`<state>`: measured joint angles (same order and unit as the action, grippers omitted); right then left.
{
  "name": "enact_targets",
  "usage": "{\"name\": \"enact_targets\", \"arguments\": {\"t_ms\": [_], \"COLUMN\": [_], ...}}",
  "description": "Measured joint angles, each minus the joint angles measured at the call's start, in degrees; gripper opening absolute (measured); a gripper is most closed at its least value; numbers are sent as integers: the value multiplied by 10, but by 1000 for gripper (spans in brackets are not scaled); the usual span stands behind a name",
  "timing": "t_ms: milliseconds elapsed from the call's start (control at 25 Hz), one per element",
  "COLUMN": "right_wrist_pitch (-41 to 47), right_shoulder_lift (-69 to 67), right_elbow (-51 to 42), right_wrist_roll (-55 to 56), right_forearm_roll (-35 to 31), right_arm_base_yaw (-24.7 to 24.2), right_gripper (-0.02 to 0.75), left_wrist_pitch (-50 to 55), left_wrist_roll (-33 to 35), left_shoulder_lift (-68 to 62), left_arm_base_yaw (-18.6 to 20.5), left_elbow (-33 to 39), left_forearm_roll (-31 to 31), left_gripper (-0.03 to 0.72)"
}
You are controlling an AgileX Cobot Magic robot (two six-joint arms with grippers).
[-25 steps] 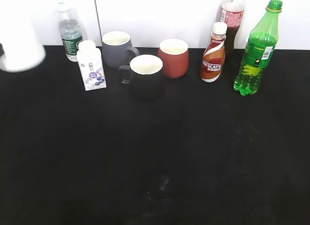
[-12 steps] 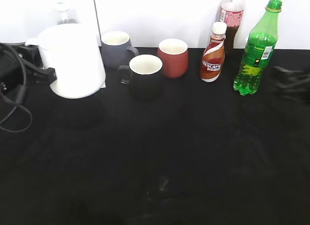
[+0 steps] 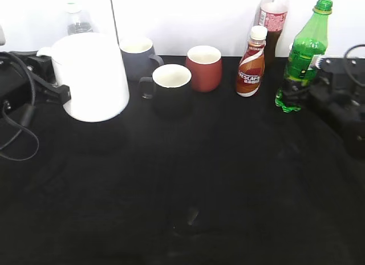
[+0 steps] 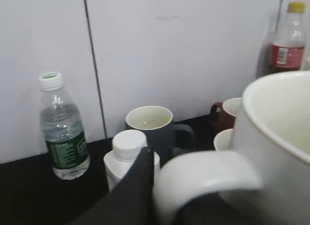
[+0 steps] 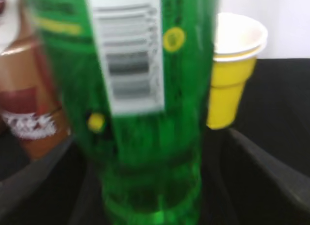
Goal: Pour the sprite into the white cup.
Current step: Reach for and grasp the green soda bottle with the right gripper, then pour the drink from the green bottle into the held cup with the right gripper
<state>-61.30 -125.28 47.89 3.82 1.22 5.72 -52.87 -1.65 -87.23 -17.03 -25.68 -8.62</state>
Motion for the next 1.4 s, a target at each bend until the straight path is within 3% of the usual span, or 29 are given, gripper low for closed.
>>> {"name": "enact_targets", "arguments": {"t_ms": [280, 440, 520, 720, 840, 920, 1080, 1160, 1400], "right_wrist_pitch": [49, 55, 48, 10, 2, 35, 146, 208, 257], "right_shoulder_lift": [-66, -74, -74, -31, 59, 121, 171, 160, 138], "right_elbow": [101, 112, 112, 43, -1, -4, 34, 83, 123], "right_wrist_roll": [6, 5, -9, -33, -33, -33, -42, -100, -406], "right_forearm_roll": [13, 20, 28, 47, 112, 145, 172, 186, 155], "right_arm_base_yaw": [1, 1, 1, 1, 2, 36, 173, 231, 249], "right_gripper": [630, 471, 456, 448, 448, 448, 448, 448, 416], "left_wrist_pitch": [-1, -1, -1, -1, 0, 0, -14, -22, -24], "left_wrist_roll": [0, 0, 0, 0, 0, 0, 0, 0, 6], "left_shoulder_lift": [0, 0, 0, 0, 0, -2, -16, -16, -20], "left_arm_base_yaw": [0, 0, 0, 0, 0, 0, 0, 0, 0], "left_elbow": [0, 0, 0, 0, 0, 0, 0, 0, 0], "left_forearm_roll": [-1, -1, -1, -1, -16, -23, -30, -30, -28], "left_gripper": [60, 60, 60, 60, 60, 59, 59, 62, 59]}}
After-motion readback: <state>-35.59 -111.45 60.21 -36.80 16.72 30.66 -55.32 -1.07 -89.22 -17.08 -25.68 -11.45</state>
